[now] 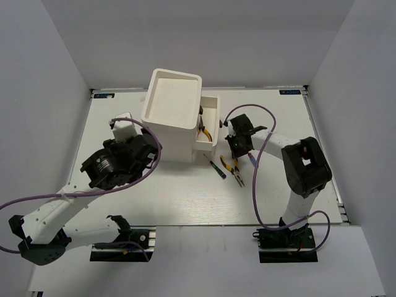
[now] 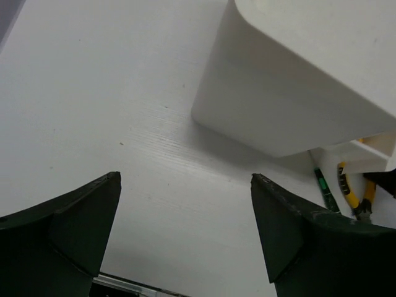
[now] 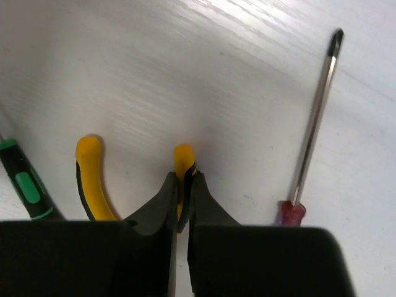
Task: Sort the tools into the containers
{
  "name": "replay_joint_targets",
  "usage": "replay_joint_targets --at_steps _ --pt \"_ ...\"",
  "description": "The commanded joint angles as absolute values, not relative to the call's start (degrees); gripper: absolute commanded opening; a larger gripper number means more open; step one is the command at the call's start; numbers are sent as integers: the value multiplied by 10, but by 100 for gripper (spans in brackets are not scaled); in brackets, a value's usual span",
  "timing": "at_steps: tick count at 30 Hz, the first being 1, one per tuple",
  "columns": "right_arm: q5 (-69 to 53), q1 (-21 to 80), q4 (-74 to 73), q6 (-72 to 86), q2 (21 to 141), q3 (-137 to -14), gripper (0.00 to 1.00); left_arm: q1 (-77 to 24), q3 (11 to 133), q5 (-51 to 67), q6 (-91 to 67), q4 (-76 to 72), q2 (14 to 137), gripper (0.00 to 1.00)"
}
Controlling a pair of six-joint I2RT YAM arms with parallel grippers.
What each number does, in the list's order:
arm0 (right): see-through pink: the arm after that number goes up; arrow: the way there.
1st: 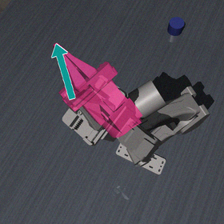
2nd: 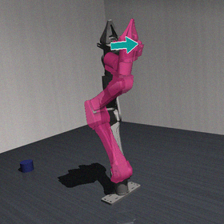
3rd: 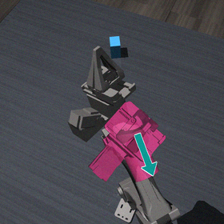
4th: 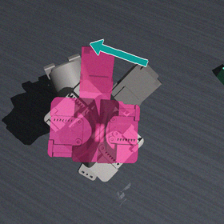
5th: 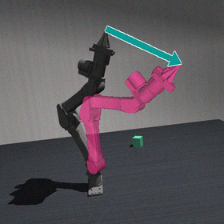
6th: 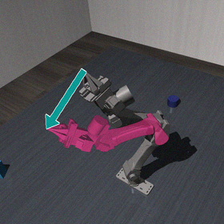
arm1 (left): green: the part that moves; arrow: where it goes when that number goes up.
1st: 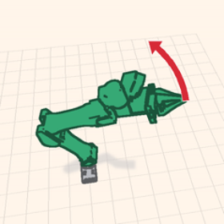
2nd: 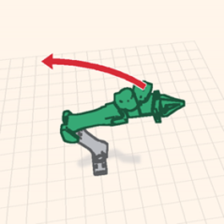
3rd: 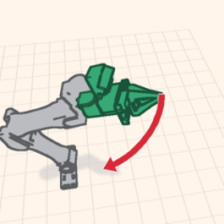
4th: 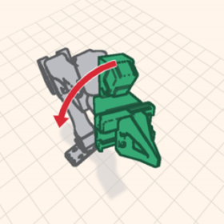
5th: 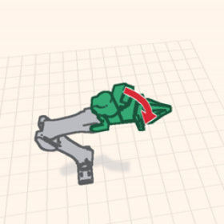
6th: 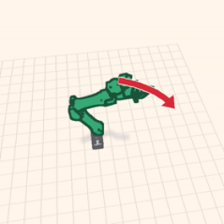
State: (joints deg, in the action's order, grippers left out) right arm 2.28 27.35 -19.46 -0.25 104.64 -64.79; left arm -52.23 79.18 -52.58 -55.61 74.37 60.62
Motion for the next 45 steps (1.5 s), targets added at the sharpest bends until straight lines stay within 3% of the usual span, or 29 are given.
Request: replay_joint_targets --at_steps 1,3,4,7,9,11,13,15,17,23,31,43,45 --pt "42 263 -231 16 1019 -632 0 -520 755 -501 -537 693 547 94" --pt "6 247 -245 3 977 -636 0 -520 728 -474 -494 646 524 75" --pt "-30 243 -252 -14 963 -662 0 -520 720 -463 -484 636 524 47" --pt "-67 229 -270 -40 901 -721 0 -520 700 -428 -470 627 525 9" --pt "-83 221 -286 -33 897 -774 0 -520 691 -406 -470 618 530 9" --pt "-116 212 -299 -19 901 -824 0 -520 676 -396 -470 613 530 20" --pt "-134 205 -290 22 911 -866 0 -520 667 -389 -470 590 525 23" --pt "-190 201 -254 74 925 -885 0 -520 651 -383 -470 577 519 39" --pt "-247 196 -232 115 954 -897 0 -520 651 -377 -470 571 519 42" --pt "-343 203 -12 245 1036 -880 0 -520 657 -389 -510 599 526 79" --pt "-332 206 124 303 1111 -908 0 -520 651 -417 -566 617 496 83" --pt "-302 208 151 401 1136 -916 0 -520 678 -451 -571 626 517 82" --pt "-307 208 149 388 1143 -916 26 -520 688 -474 -587 650 530 86"
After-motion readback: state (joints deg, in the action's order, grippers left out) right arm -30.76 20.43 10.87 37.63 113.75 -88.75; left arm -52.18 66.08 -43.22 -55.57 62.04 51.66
